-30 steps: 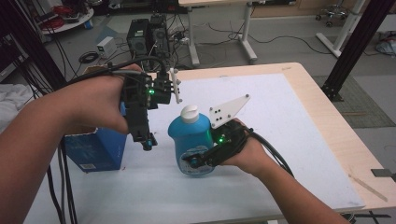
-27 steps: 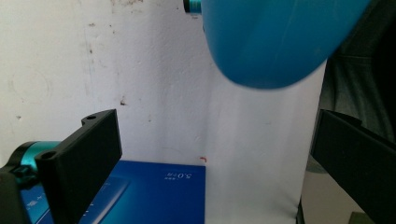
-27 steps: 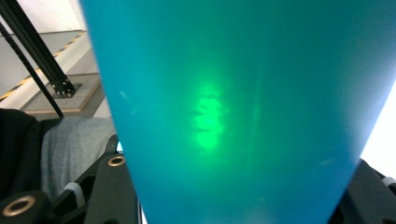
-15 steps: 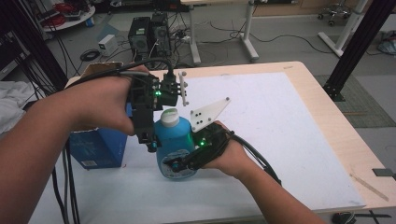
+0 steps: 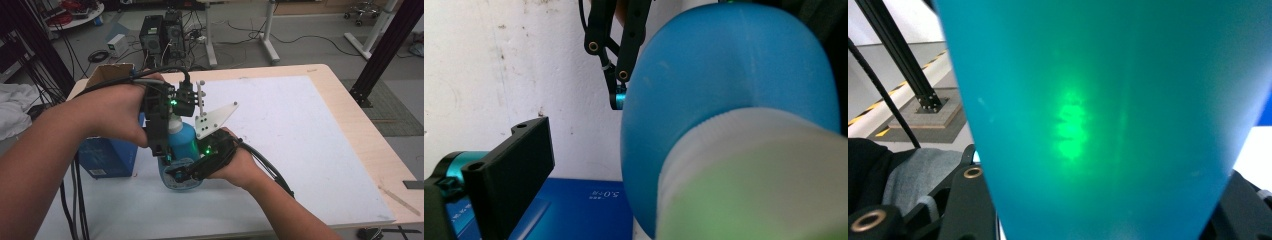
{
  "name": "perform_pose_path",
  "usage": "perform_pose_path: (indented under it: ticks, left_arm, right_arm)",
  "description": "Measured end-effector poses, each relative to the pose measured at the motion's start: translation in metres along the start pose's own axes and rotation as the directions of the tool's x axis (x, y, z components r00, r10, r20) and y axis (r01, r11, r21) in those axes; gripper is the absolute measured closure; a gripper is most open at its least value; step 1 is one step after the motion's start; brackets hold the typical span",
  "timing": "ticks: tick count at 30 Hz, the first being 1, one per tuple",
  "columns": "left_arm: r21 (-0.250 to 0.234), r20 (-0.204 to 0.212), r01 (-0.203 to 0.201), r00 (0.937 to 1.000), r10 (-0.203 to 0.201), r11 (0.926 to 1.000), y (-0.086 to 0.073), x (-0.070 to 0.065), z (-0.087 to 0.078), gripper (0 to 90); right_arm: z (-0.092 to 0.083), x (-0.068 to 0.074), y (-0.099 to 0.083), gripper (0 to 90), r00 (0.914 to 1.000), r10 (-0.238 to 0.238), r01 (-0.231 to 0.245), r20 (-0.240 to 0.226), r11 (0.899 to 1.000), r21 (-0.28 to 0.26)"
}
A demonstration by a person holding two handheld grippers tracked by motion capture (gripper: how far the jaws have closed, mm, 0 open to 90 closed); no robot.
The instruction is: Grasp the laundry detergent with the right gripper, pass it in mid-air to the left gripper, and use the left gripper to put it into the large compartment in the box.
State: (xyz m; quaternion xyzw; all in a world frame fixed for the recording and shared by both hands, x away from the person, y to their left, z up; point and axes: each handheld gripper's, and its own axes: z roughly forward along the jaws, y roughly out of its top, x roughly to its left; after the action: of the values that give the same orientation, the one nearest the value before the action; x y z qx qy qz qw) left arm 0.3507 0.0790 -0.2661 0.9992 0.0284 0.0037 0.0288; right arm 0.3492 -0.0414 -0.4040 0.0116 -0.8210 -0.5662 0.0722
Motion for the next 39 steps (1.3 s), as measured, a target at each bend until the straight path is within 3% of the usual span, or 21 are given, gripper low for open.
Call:
perform_pose_path:
  ticks: [15, 29, 39]
  left_arm:
    - [0.005, -0.015, -0.005, 0.9999, 0.005, 1.0000, 0.0015, -0.0007, 0.0006, 1.8]
    - [0.018, 0.010, -0.019, 0.9998, 0.019, 0.9997, 0.0031, -0.0017, 0.0012, 18.2]
    - [0.017, 0.013, -0.016, 0.9998, 0.016, 0.9997, 0.0043, -0.0022, 0.0016, 24.4]
  right_arm:
    - [0.0016, -0.0020, -0.0012, 45.3, 1.0000, 0.007, -0.007, 0.003, 1.000, -0.003]
    - [0.0029, -0.0024, -0.0014, 45.4, 0.9999, 0.014, -0.014, 0.004, 1.000, -0.004]
    - [0.0024, -0.0029, -0.0015, 45.4, 0.9999, 0.013, -0.013, 0.009, 1.000, -0.001]
